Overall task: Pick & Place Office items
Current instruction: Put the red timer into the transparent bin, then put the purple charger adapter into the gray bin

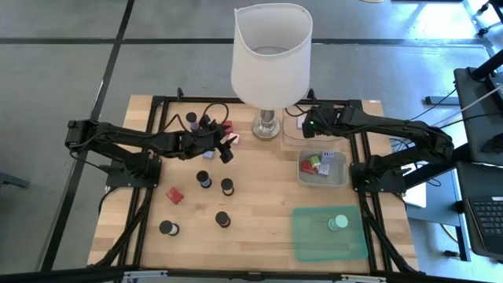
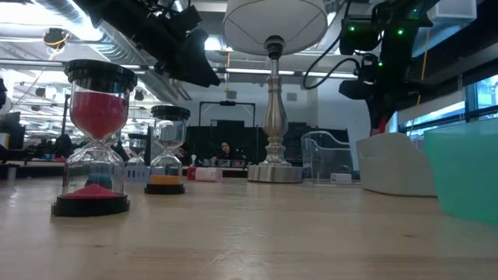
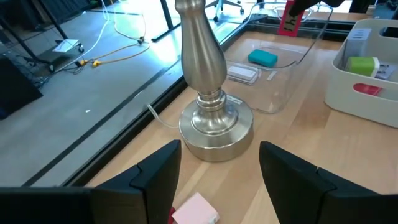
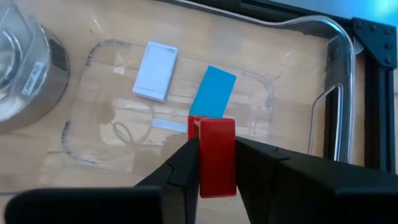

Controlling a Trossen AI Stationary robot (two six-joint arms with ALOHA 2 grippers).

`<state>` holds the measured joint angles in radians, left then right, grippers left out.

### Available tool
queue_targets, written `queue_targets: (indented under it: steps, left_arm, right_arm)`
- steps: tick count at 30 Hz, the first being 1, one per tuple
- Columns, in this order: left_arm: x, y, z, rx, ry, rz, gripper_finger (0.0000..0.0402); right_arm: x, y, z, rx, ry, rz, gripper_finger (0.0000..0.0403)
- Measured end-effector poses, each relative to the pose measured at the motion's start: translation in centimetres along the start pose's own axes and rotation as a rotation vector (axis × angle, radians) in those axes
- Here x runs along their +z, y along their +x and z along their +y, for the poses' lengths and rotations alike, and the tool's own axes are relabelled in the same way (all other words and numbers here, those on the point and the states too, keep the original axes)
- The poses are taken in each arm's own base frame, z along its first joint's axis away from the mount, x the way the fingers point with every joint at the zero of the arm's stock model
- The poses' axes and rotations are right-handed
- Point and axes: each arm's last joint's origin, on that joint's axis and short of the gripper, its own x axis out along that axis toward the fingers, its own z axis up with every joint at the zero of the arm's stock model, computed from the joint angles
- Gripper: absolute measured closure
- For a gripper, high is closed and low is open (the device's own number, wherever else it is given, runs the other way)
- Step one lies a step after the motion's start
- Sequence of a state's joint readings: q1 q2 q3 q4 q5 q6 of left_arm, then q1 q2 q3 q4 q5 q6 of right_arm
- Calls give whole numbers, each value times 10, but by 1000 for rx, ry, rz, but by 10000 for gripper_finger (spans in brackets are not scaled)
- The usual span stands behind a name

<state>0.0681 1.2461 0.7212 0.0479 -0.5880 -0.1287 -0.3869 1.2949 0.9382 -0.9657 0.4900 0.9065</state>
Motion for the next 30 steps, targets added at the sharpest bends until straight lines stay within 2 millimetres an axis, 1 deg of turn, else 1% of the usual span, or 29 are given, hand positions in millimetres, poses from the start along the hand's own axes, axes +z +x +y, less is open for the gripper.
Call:
queue_targets:
  steps: [8,11,14,20,22,25,28,30]
  left_arm:
    - [0,0,0,-1,-46,1,187]
    - [-3,0,0,-23,-69,31,187]
    - [-12,2,4,-72,-109,133,187]
    - [-34,4,18,-138,-194,418,187]
    - [-40,2,21,-119,-190,488,187]
    - [-48,-1,27,-24,-217,570,187]
    - [-52,-4,30,80,-331,603,187]
    - [-54,-5,31,119,-415,615,187]
  right_arm:
    - [0,0,0,6,-12,7,244]
    - [-1,0,1,17,-2,22,216]
    - [-2,-2,0,53,0,56,189]
    - [-2,-12,-6,117,19,67,148]
    - [-3,-18,-9,144,28,67,141]
    - [-6,-29,-14,178,62,53,136]
    - [-9,-40,-17,224,98,31,136]
    - [-11,-46,-19,245,119,15,135]
